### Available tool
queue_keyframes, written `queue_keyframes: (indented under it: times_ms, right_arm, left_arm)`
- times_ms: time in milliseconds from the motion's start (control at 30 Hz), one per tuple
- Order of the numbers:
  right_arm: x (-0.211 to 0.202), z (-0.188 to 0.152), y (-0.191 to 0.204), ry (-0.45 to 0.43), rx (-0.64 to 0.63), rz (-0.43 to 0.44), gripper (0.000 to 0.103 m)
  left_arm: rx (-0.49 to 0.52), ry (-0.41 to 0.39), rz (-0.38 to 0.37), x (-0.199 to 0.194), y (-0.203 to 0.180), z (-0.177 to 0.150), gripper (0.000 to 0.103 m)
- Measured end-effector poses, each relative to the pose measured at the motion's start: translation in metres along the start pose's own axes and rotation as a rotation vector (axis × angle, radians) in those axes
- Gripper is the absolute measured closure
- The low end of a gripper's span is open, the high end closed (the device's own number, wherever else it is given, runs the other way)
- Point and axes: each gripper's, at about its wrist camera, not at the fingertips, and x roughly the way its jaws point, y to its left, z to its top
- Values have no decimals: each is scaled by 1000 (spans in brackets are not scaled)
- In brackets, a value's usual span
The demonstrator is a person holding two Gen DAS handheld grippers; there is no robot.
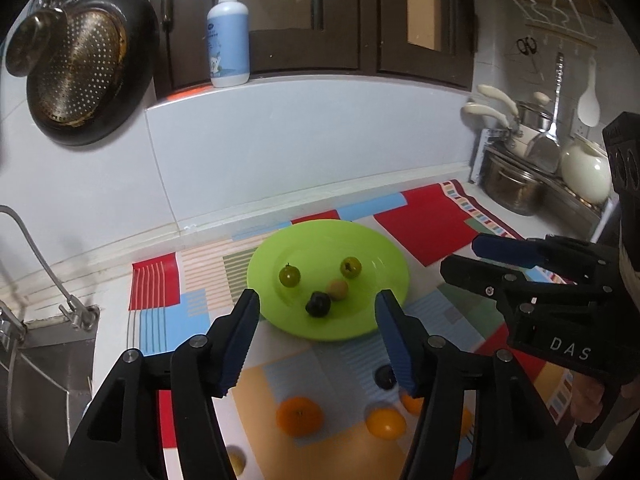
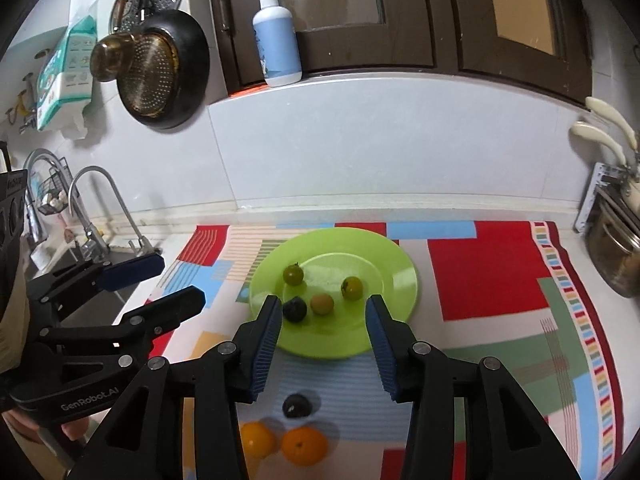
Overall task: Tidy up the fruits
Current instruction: 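Withdraw both tools from the plate toward the remaining oranges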
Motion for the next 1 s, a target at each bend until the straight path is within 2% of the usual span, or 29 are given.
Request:
queue_keyframes:
  times_ms: [467,867,1000]
  right_arm:
    - [-48,-37,26,-39,-12,-73,58]
    - [-56,-76,32,11,18,-123,58]
    - [-59,-88,34,27,23,-146,58]
  left_arm:
    - [63,-9,-62,-35,-10,-37,41]
    - [151,-47,-113,-44,-17,-63,41]
    - [195,-15,-128,-39,-21,-72,41]
